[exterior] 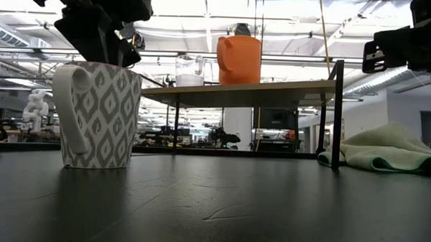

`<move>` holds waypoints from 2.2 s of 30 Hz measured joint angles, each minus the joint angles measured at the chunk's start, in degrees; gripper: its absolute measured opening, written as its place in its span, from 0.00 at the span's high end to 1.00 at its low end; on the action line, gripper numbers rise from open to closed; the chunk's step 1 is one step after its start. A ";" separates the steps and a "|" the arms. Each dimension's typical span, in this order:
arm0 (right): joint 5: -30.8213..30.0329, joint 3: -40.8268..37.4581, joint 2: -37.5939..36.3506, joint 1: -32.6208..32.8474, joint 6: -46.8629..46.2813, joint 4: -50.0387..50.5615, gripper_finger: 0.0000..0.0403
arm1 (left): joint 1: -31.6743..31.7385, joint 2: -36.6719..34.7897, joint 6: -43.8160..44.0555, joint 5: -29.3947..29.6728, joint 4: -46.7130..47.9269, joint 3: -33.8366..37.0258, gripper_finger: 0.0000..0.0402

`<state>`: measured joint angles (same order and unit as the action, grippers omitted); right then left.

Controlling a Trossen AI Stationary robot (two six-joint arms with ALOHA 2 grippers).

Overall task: Stack small to large cups/mugs on shelf
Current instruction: Put the gray patterned mug on the shelf

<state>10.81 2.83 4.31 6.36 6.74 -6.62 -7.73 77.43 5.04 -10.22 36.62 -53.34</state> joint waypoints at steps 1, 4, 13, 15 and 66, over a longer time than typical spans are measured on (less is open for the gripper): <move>0.00 0.00 -0.01 -0.01 0.00 0.01 1.00 | 0.00 -0.02 -0.02 0.02 -0.03 -0.02 0.70; 0.00 0.00 -0.01 0.00 -0.01 0.01 1.00 | 0.04 -0.02 -0.48 0.14 -0.17 -0.02 0.70; 0.00 0.00 0.01 0.01 -0.02 0.05 1.00 | 0.04 -0.05 -1.60 -0.02 -0.77 -0.77 0.70; 0.00 0.00 0.00 0.01 -0.04 0.03 1.00 | 0.04 -0.09 -1.75 -0.07 -0.74 -1.42 0.70; 0.01 0.00 -0.01 0.01 -0.09 1.30 1.00 | 0.15 3.41 -6.29 3.91 3.35 -2.67 0.70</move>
<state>10.82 2.83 4.29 6.37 6.66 -5.32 -7.57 80.84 -1.25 -6.31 39.97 -56.01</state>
